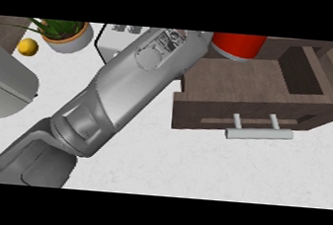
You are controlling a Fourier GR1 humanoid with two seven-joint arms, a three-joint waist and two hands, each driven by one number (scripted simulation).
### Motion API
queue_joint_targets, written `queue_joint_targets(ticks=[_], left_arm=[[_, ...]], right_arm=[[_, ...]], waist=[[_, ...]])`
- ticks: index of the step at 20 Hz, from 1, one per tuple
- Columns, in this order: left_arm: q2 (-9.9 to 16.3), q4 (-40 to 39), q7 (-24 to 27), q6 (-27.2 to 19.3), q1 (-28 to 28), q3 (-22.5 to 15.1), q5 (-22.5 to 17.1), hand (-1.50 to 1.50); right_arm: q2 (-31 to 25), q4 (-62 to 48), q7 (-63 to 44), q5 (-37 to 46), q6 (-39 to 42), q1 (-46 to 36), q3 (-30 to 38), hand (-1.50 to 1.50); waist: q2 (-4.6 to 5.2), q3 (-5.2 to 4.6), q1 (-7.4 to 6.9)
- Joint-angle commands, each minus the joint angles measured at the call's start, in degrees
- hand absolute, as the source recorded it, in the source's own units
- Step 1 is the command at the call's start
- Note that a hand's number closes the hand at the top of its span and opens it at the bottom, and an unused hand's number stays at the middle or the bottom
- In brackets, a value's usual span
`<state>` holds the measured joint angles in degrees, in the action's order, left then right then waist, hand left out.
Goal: Pick up the can, place it into the drawer and close the drawer
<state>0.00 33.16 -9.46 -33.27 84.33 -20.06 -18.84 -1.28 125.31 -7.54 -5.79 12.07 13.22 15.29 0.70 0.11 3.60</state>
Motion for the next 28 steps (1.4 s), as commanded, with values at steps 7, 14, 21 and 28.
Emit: queue_joint_targets(ticks=[7,14,21,28], left_arm=[[0.0,-7.19,5.98,-0.99,1.06,-5.72,-6.34,1.5],[0.0,-11.35,10.41,-1.86,-0.36,-7.88,-7.77,1.5],[0.0,-10.82,12.49,-4.29,-3.03,-14.1,-8.71,1.5],[0.0,-13.51,11.15,-8.32,-1.42,-14.99,-10.56,-1.5]], right_arm=[[-1.26,-2.9,-2.33,1.0,-1.75,-6.21,-0.25,-1.5],[-1.47,-2.29,-2.02,-0.32,-0.89,-5.28,0.32,-1.5],[-1.74,-3.86,-2.01,1.1,-1.72,-8.45,-0.56,-1.5],[-2.71,-4.6,-1.08,-0.26,0.01,-7.79,0.05,-1.5]], waist=[[0.56,0.03,1.29],[0.63,0.02,1.73],[0.93,0.04,2.76],[1.27,0.1,4.66]])
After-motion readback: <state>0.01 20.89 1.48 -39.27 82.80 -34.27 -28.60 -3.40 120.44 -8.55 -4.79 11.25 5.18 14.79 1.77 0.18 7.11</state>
